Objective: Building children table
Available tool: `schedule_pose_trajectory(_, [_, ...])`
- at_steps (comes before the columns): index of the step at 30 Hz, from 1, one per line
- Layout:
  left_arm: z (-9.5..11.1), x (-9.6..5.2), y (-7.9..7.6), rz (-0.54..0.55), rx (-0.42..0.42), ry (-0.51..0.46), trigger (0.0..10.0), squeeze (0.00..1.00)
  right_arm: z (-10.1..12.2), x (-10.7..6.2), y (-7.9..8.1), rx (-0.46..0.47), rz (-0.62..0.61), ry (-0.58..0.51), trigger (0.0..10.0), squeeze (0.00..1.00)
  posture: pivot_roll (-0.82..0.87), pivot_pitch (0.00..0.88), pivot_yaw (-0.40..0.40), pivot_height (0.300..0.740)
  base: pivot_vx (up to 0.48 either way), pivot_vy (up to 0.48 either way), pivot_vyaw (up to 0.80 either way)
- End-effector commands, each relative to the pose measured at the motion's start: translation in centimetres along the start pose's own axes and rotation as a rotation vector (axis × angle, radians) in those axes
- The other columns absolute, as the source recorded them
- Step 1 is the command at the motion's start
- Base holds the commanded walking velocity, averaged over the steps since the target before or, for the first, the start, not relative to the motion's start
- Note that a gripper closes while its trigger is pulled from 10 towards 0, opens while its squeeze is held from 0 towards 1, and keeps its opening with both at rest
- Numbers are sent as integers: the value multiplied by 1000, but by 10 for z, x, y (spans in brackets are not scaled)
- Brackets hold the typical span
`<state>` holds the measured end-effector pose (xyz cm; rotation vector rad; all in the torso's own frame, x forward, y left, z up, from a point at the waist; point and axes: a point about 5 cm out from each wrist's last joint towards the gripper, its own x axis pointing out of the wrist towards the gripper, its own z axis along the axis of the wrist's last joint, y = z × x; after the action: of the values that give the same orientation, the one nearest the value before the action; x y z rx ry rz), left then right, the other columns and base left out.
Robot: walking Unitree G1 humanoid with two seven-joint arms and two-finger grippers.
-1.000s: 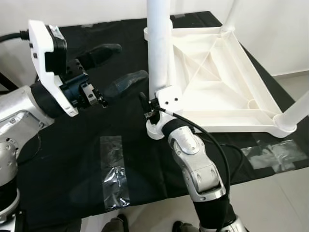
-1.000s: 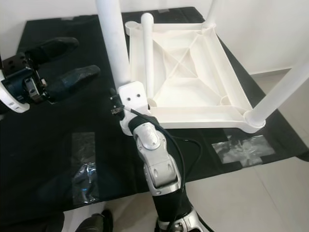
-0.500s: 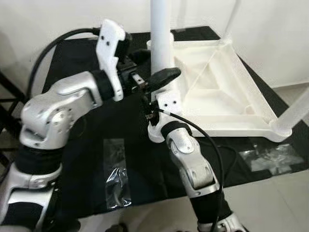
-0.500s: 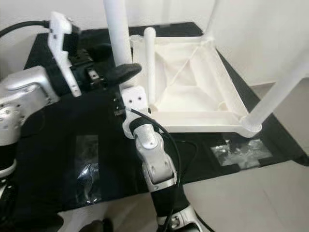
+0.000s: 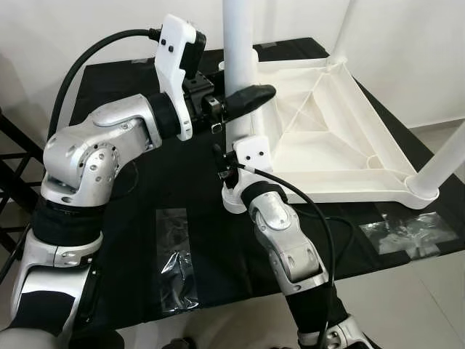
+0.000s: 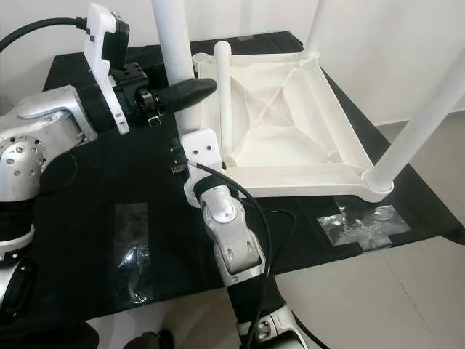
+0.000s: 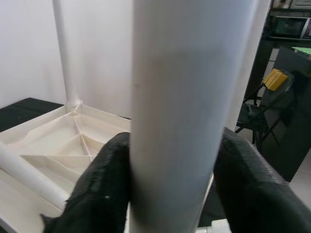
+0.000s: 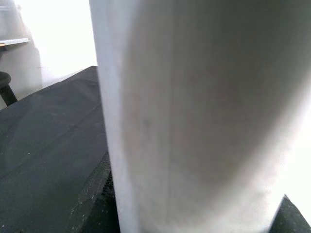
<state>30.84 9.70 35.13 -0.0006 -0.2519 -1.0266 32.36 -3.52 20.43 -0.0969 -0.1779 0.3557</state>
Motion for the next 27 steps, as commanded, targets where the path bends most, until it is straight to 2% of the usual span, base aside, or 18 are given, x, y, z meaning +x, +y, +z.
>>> schedule_pose_trajectory(1, [5,3,-5,-48,9,0,0,0,-7,5,13,33,31,54,10000,0,80,155,34,740,0,0,0])
schedule_pose_trajectory(2, [5,3,-5,-52,9,1,0,0,-6,6,13,33,32,52,10000,0,80,155,34,740,0,0,0])
schedule_pose_trajectory(3, [5,5,-6,-64,14,5,0,0,-3,8,12,32,49,35,10000,294,80,154,35,740,0,0,0])
schedule_pose_trajectory(4, [6,6,-7,-72,18,8,0,0,0,9,11,32,62,22,10000,294,80,154,35,740,0,0,0])
schedule_pose_trajectory(5, [6,8,-9,-84,24,11,0,0,6,12,9,40,88,-7,10000,1000,81,154,37,740,0,0,0])
schedule_pose_trajectory(8, [6,9,-11,-104,29,14,0,0,16,16,6,56,150,-58,10000,1000,79,154,37,740,0,0,0])
schedule_pose_trajectory(11, [6,9,-14,-132,34,17,0,0,36,25,-4,51,348,-141,10000,1000,78,154,37,740,0,0,0])
schedule_pose_trajectory(13, [5,9,-15,-139,34,18,0,0,41,27,-9,38,411,-153,10000,1000,79,154,37,740,0,0,0])
schedule_pose_trajectory(15, [4,9,-17,-148,41,24,0,0,50,32,-21,-13,558,-147,10000,1000,80,156,37,740,0,0,0])
schedule_pose_trajectory(16, [3,8,-18,-154,44,29,0,0,55,32,-26,-66,648,-149,10000,506,81,157,36,740,0,0,0])
schedule_pose_trajectory(17, [3,8,-18,-154,44,29,0,0,55,32,-26,-66,648,-149,10000,506,81,157,36,740,0,0,0])
schedule_pose_trajectory(18, [2,8,-18,-158,47,32,0,0,58,32,-30,-103,706,-148,10000,506,81,157,36,740,0,0,0])
schedule_pose_trajectory(19, [1,8,-19,-163,47,35,0,0,62,33,-39,-146,789,-128,10000,0,83,161,35,740,0,0,0])
schedule_pose_trajectory(21, [1,8,-19,-164,46,36,0,0,63,34,-41,-149,801,-122,10000,0,83,161,35,740,0,0,0])
schedule_pose_trajectory(23, [1,7,-20,-170,49,40,0,0,63,32,-46,-131,918,-99,10000,0,87,166,37,740,0,0,0])
schedule_pose_trajectory(24, [1,7,-20,-170,49,40,0,0,63,32,-46,-131,918,-99,10000,0,87,166,37,740,0,0,0])
schedule_pose_trajectory(26, [1,7,-20,-175,51,41,0,0,62,30,-52,-119,1038,-79,10000,0,91,170,39,740,0,0,0])
schedule_pose_trajectory(27, [1,7,-20,-175,51,41,0,0,62,30,-52,-119,1038,-79,10000,0,91,170,39,740,0,0,0])
